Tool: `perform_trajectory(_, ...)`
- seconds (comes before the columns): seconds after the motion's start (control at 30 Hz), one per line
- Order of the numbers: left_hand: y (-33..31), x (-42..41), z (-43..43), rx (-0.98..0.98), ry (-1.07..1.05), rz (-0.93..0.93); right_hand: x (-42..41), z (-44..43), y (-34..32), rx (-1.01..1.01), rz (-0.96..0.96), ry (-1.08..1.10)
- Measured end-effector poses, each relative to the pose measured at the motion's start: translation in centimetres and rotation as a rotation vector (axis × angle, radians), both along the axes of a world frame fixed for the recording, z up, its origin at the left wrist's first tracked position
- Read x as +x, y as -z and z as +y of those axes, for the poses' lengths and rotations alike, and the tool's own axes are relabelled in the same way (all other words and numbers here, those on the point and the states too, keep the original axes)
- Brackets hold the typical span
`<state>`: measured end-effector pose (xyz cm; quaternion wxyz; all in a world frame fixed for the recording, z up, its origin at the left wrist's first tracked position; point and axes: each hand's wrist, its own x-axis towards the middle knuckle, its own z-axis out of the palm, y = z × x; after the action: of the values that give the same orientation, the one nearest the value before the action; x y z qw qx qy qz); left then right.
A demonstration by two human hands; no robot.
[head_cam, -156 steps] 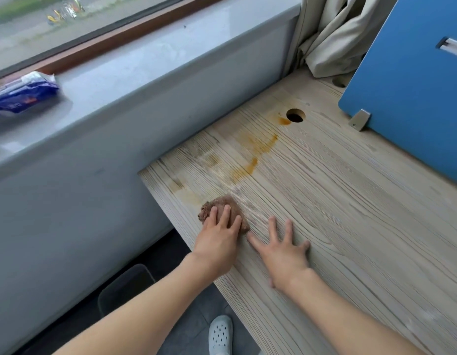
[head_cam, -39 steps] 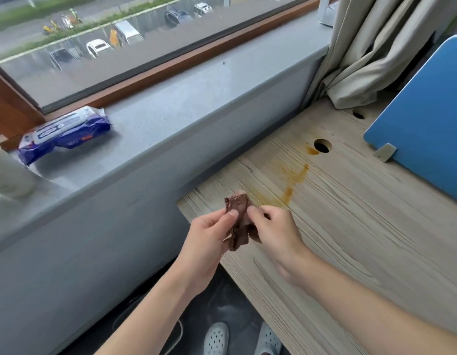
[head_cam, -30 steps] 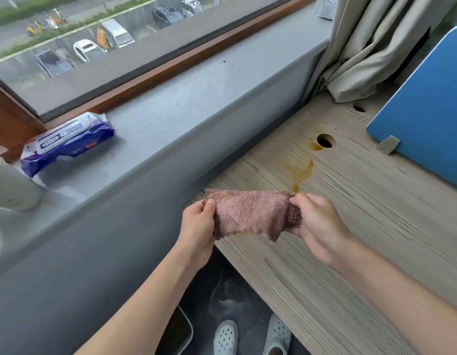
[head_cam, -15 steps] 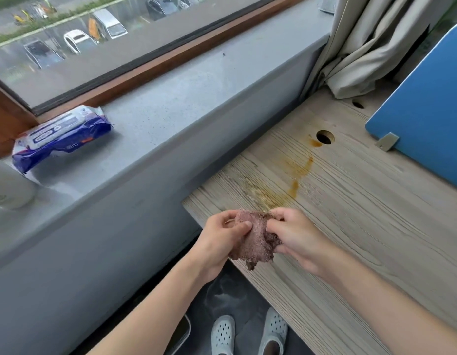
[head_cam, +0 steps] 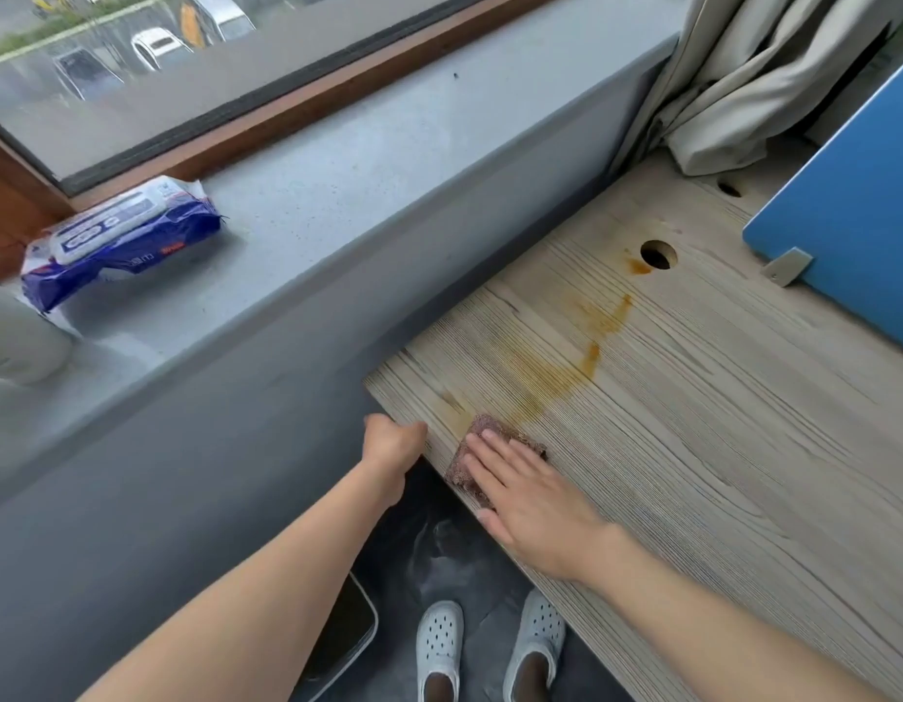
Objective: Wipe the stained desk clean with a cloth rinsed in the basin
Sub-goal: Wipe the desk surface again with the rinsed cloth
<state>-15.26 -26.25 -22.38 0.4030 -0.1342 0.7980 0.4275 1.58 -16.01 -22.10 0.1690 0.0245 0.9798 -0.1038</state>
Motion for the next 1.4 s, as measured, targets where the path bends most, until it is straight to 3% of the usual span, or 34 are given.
perform_trajectory(0.1,1.0,-1.3,1.5,0.05,-0.033,-0.068,-0.1,-0.1,1.2,-0.029,-0.109,0.001)
perform_trajectory(0.3,2.5,-3.0,2.4,0.096,-0.029,-0.339,1.2,-0.3,3.0,0.046,-0.051,0.008)
perform_trajectory(0.43,1.7,-3.3,2.7,0.106,0.038,-0.443,-2.3,-0.2,2.8,-0.019,-0.037,0.072)
perform_trajectory(0.7,6.2,-4.1,3.8,-0.081,0.064,-0.376,-0.5,1.2,3.3,0.035,-0.057,-0.014)
perform_trajectory(0.83,3.1,-3.0,4.8,-0.045,0.033,-0.469,-3.7,1.0,3.0,-0.002,-0.022,0.059)
perform_trajectory(1.03,8.7,-4.6,4.8,-0.163,-0.008,-0.33,0.3,1.8,3.9,0.051,-0.028,0.053)
perform_trajectory(1.17,8.0,-4.0,5.1,-0.13,0.024,-0.381,-0.9,2.3,3.7,0.012,-0.018,0.074)
perform_trajectory(1.4,7.4,-4.5,5.3,-0.256,0.055,-0.315,-0.9,3.1,4.2,0.01,-0.014,0.108)
